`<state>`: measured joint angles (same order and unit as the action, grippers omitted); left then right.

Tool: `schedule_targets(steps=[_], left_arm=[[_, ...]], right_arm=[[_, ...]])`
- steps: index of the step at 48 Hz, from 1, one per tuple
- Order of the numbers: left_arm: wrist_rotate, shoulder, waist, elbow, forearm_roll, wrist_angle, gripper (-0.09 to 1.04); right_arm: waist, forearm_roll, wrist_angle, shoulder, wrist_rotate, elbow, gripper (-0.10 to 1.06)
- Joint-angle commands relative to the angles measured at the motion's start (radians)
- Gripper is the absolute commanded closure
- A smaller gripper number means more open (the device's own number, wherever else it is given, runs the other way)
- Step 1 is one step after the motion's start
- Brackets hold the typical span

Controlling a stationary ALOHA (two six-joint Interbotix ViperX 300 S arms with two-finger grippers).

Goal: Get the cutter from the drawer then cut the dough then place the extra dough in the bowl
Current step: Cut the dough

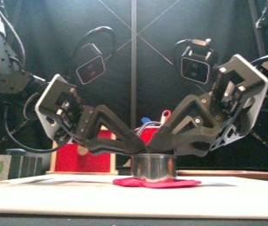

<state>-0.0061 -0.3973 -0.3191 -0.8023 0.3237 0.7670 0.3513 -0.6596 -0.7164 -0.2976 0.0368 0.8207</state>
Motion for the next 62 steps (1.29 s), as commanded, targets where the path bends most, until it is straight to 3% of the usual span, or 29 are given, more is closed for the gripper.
schedule_targets(steps=[1, 7, 17, 62], left_arm=[[-0.029, -0.006, -0.029, -0.014, -0.012, -0.052, 0.39], [-0.028, 0.000, -0.028, -0.014, -0.012, -0.052, 0.28], [-0.023, 0.014, -0.021, -0.017, -0.014, -0.052, 0.18], [0.155, 0.195, 0.064, -0.034, -0.012, -0.052, 0.18]], right_arm=[[-0.037, -0.018, 0.023, -0.003, -0.009, 0.002, 0.14], [-0.035, -0.018, 0.023, 0.003, -0.008, -0.003, 0.00], [-0.034, -0.009, 0.023, 0.031, -0.005, -0.005, -0.01], [-0.037, 0.075, 0.023, 0.158, 0.000, -0.012, -0.01]])
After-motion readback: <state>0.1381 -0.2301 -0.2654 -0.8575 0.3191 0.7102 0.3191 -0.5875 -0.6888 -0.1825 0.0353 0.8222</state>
